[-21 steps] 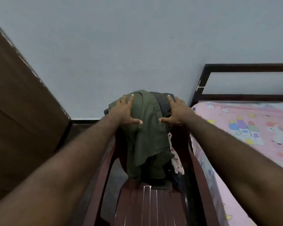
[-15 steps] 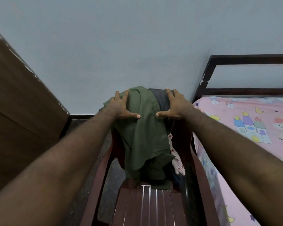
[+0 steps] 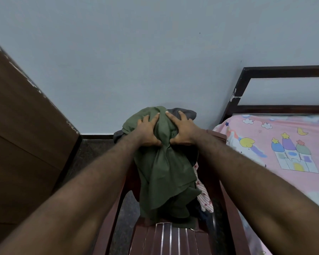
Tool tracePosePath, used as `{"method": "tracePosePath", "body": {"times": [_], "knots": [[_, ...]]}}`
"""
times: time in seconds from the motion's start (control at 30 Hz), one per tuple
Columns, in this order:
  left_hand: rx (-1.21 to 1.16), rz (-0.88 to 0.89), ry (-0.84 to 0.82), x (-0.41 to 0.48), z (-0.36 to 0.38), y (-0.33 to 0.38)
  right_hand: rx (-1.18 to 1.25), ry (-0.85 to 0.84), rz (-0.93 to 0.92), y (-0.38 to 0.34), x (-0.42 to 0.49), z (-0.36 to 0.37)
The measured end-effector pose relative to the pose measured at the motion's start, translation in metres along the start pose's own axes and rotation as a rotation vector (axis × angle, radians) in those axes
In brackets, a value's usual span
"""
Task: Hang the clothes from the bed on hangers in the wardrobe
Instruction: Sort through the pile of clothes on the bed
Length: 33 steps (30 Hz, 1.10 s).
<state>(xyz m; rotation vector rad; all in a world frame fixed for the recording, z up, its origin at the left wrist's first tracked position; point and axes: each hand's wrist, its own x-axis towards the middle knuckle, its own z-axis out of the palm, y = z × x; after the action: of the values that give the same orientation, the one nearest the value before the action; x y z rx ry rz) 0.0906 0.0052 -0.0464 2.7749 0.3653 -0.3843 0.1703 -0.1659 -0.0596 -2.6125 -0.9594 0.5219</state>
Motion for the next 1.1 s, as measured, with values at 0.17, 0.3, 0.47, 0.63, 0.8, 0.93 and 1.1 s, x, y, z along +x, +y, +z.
{"method": "tracePosePath", "body": {"times": [0.17,0.3,0.47,0.63,0.8,0.93,1.1], "knots": [[-0.011,0.003,0.057,0.0,0.011,0.007,0.072,0.13,0.008,-0.002,-0.001,0.014],[0.036,-0.021,0.132,-0.004,0.021,0.017,0.089,0.25,0.019,-0.008,-0.005,0.023],[-0.042,-0.107,0.453,-0.011,0.048,0.034,0.125,0.409,0.071,-0.027,-0.013,0.035],[-0.137,-0.056,0.496,-0.021,0.038,0.037,0.152,0.444,0.056,-0.036,-0.021,0.03],[-0.143,0.005,0.53,-0.042,0.009,0.049,0.172,0.495,0.039,-0.048,-0.039,0.008],[-0.132,0.053,0.572,-0.065,-0.027,0.066,0.177,0.579,0.052,-0.067,-0.065,-0.028],[-0.13,0.137,0.653,-0.11,-0.068,0.088,0.135,0.653,0.018,-0.092,-0.116,-0.075]]}}
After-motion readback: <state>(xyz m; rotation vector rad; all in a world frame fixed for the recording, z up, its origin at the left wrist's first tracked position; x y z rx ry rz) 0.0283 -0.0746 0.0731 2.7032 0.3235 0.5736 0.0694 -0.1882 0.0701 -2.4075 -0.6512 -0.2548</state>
